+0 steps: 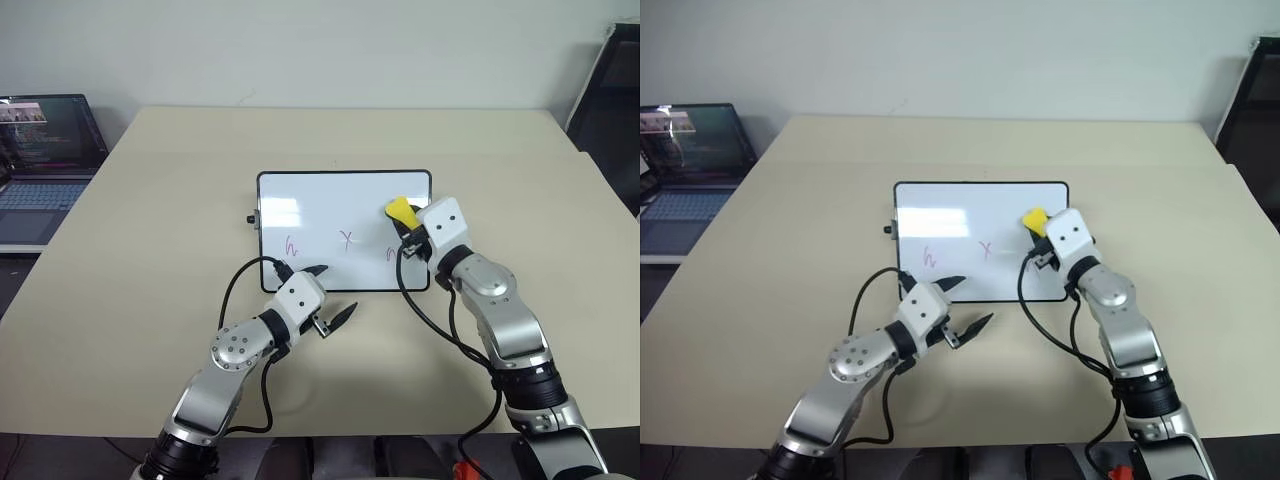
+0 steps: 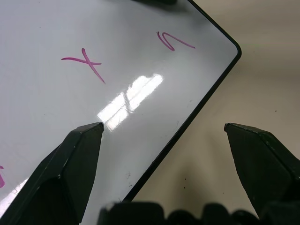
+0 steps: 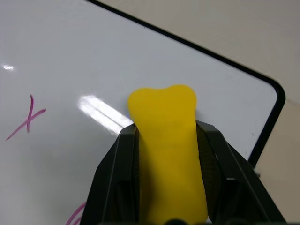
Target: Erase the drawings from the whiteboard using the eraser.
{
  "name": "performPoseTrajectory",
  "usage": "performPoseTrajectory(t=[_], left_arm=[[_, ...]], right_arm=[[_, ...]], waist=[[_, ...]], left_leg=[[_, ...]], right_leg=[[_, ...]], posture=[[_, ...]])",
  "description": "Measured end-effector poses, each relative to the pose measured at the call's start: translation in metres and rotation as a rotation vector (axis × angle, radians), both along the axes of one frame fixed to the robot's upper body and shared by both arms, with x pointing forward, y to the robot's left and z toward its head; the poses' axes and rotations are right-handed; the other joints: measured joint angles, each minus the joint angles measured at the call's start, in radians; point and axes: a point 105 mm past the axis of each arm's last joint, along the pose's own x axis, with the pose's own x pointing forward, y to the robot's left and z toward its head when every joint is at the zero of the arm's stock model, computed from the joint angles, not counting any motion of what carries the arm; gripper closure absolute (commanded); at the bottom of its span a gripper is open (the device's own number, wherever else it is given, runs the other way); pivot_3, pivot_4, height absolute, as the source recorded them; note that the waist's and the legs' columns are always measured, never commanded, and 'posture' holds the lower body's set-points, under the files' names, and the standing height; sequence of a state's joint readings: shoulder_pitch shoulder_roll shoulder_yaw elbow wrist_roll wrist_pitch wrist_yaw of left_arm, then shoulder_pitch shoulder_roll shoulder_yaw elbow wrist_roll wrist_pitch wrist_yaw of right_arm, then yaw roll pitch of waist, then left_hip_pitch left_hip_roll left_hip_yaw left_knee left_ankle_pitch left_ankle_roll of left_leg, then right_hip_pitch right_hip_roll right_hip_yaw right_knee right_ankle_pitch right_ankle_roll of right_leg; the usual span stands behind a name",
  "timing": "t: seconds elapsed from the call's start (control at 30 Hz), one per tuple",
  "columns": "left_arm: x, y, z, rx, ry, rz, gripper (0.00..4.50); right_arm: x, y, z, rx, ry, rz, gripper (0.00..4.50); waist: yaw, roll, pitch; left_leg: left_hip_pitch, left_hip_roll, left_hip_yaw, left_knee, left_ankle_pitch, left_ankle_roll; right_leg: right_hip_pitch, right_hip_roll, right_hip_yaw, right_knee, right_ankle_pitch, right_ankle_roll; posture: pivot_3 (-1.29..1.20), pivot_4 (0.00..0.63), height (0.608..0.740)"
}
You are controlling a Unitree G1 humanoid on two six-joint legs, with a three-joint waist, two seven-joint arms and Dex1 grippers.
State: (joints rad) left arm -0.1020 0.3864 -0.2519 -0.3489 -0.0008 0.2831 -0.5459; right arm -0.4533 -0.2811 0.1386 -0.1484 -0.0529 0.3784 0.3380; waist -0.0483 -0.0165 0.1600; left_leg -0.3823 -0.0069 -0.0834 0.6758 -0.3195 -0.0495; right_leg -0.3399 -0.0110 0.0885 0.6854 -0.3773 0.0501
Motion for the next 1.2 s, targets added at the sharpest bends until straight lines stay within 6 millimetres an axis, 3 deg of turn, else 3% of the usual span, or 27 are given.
performPoseTrajectory(t=[0.23, 0.43, 0.63, 0.8, 0.97, 1.2], left_arm=[[0.003, -0.011, 0.010, -0.016, -0.033, -0.026, 0.00], [0.003, -0.011, 0.010, -0.014, -0.034, -0.024, 0.00], [0.003, -0.011, 0.009, -0.013, -0.033, -0.026, 0.00], [0.003, -0.012, 0.010, -0.011, -0.032, -0.041, 0.00], [0.003, -0.012, 0.010, -0.009, -0.033, -0.047, 0.00], [0.005, -0.012, 0.009, -0.004, -0.031, -0.045, 0.00]], right_arm=[[-0.001, 0.015, -0.008, -0.066, -0.004, 0.046, 3.20], [-0.008, 0.003, -0.015, -0.062, 0.004, 0.020, 3.20], [-0.019, -0.020, -0.005, -0.006, -0.010, -0.039, 3.20], [-0.036, -0.023, -0.003, -0.019, -0.003, -0.025, 3.20], [-0.049, -0.017, -0.022, -0.116, 0.036, 0.044, 3.20], [-0.041, -0.009, -0.049, -0.211, 0.055, 0.084, 3.20]], waist=[[-0.001, 0.000, 0.000], [0.001, 0.000, 0.000], [0.006, 0.000, 0.000], [0.007, 0.000, 0.000], [0.009, 0.000, 0.000], [0.008, 0.000, 0.000]], left_leg=[[-0.002, 0.000, 0.001, 0.000, 0.000, 0.000], [-0.002, 0.000, 0.001, 0.001, 0.000, 0.000], [-0.002, 0.000, 0.001, 0.001, 0.000, 0.000], [-0.002, 0.000, 0.001, 0.001, 0.000, 0.000], [-0.002, 0.000, 0.001, 0.001, 0.000, 0.000], [-0.001, 0.000, 0.002, 0.002, 0.000, 0.000]], right_leg=[[-0.002, 0.000, 0.000, 0.000, 0.000, 0.000], [-0.002, 0.000, 0.000, 0.001, 0.000, 0.000], [-0.003, 0.000, 0.000, 0.002, 0.000, 0.000], [-0.003, 0.000, 0.000, 0.003, 0.000, 0.000], [-0.003, 0.000, 0.001, 0.003, 0.000, 0.000], [-0.003, 0.000, 0.001, 0.003, 0.000, 0.000]], posture=[[0.00, 0.150, 0.740], [0.00, 0.150, 0.740], [0.00, 0.150, 0.740], [0.00, 0.150, 0.740], [0.00, 0.150, 0.740], [0.00, 0.150, 0.740]])
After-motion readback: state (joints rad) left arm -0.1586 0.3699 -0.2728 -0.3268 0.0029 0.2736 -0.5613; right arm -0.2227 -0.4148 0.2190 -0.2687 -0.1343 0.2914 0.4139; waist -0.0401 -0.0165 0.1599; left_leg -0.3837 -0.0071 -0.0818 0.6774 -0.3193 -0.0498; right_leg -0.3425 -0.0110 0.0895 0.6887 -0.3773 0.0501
